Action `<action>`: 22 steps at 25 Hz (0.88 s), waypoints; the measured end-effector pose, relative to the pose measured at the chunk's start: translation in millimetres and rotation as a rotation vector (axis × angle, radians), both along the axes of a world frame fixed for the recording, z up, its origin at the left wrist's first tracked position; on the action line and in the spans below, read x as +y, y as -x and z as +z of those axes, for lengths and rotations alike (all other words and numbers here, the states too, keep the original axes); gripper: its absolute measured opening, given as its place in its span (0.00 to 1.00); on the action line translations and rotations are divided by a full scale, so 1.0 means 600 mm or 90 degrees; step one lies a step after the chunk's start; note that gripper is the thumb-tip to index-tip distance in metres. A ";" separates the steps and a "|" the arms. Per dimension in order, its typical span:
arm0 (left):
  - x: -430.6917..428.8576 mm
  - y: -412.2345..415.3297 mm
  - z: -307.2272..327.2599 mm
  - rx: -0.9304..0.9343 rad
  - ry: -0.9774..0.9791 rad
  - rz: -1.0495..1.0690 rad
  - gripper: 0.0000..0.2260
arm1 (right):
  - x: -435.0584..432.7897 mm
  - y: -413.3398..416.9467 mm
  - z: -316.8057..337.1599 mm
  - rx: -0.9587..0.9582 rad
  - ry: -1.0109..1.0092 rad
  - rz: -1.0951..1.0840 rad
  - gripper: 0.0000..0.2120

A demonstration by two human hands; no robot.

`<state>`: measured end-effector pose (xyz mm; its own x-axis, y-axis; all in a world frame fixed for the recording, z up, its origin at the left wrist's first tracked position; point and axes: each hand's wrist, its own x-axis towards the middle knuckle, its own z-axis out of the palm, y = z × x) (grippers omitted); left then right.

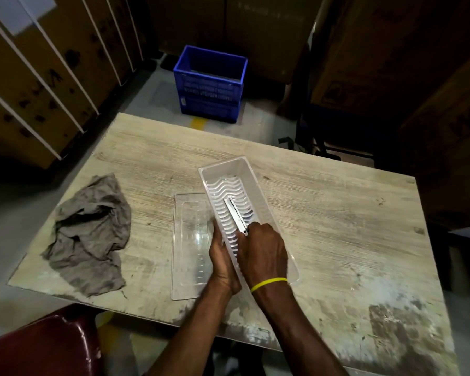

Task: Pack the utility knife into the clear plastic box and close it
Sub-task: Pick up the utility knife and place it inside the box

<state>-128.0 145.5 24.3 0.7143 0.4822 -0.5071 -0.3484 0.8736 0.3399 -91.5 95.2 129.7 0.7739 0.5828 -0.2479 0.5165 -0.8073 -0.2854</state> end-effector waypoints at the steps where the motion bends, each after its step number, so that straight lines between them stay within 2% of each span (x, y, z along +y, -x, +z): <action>1: 0.002 0.002 -0.002 0.001 -0.001 0.000 0.29 | 0.003 0.002 0.000 -0.002 0.004 0.006 0.16; 10: 0.024 0.018 0.007 -0.077 -0.008 -0.022 0.31 | 0.021 0.011 0.000 -0.013 -0.002 0.024 0.17; 12: 0.033 0.023 0.015 -0.170 0.005 -0.031 0.33 | 0.019 0.013 0.014 -0.047 -0.079 0.011 0.16; 13: 0.040 0.026 0.018 -0.234 0.001 -0.037 0.34 | 0.014 0.014 0.023 -0.064 -0.177 -0.016 0.14; 15: 0.062 0.029 0.015 -0.259 -0.021 -0.038 0.38 | -0.008 0.014 0.039 -0.049 -0.400 -0.109 0.08; 18: 0.102 0.043 0.022 -0.370 -0.024 -0.046 0.41 | -0.048 -0.001 0.019 0.057 -0.613 -0.282 0.05; 20: 0.137 0.056 0.023 -0.312 -0.056 -0.017 0.38 | -0.052 -0.010 -0.028 0.132 -0.633 -0.418 0.05; 22: 0.167 0.085 0.018 -0.212 -0.057 0.012 0.32 | -0.035 -0.010 -0.087 0.179 -0.535 -0.470 0.03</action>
<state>-179.3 245.4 35.0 0.8243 0.5283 -0.2035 -0.4681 0.8382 0.2798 -85.4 74.3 77.4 0.9742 0.0732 -0.2137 -0.1698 -0.3867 -0.9064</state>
